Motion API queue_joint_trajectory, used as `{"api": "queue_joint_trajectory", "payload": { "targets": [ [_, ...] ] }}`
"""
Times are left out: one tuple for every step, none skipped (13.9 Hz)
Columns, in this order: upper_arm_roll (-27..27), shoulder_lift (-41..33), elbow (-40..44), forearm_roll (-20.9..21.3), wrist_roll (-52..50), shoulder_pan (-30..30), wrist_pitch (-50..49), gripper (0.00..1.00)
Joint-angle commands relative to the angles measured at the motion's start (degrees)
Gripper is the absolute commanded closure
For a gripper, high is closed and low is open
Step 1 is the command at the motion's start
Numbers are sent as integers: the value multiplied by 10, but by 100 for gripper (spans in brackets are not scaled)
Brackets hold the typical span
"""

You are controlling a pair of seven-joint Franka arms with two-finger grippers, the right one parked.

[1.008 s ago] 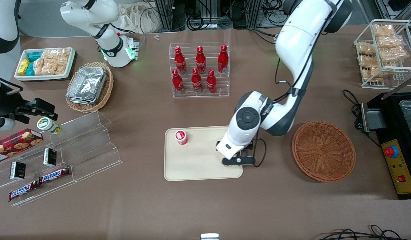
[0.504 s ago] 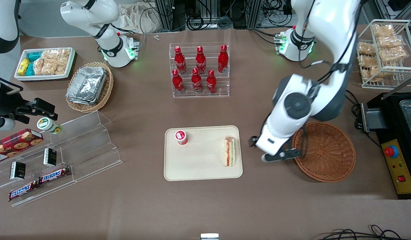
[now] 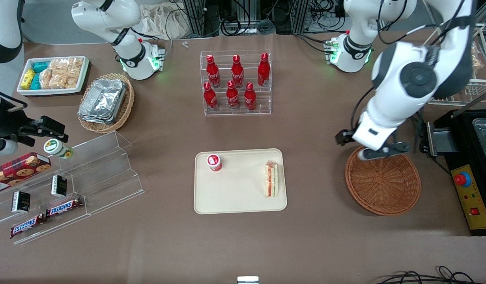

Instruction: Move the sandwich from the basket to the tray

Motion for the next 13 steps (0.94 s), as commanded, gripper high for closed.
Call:
{"api": "queue_joint_trajectory", "payload": {
  "targets": [
    [-6,-33,-12,-2,48,35,-31,1],
    [-6,-35,-8,-2,60,43,-40,1],
    [-6,-34,3,-2,68,57,-49,1],
    [-6,-31,22,-2,70,63,-67,1],
    [-6,-27,50,-2,69,65,-90,1],
    [-6,-15,82,-2,68,69,-116,1],
    [-6,-6,113,-8,69,79,-143,1],
    [-6,8,142,-14,79,91,-162,0],
    [-6,22,167,-15,116,103,-173,0],
    [-6,34,186,-16,163,106,-178,0],
    [-6,43,195,-14,190,106,-178,0],
    [-6,45,197,-13,191,106,-178,1],
    [-6,45,197,-13,190,106,-178,0]
  ]
}}
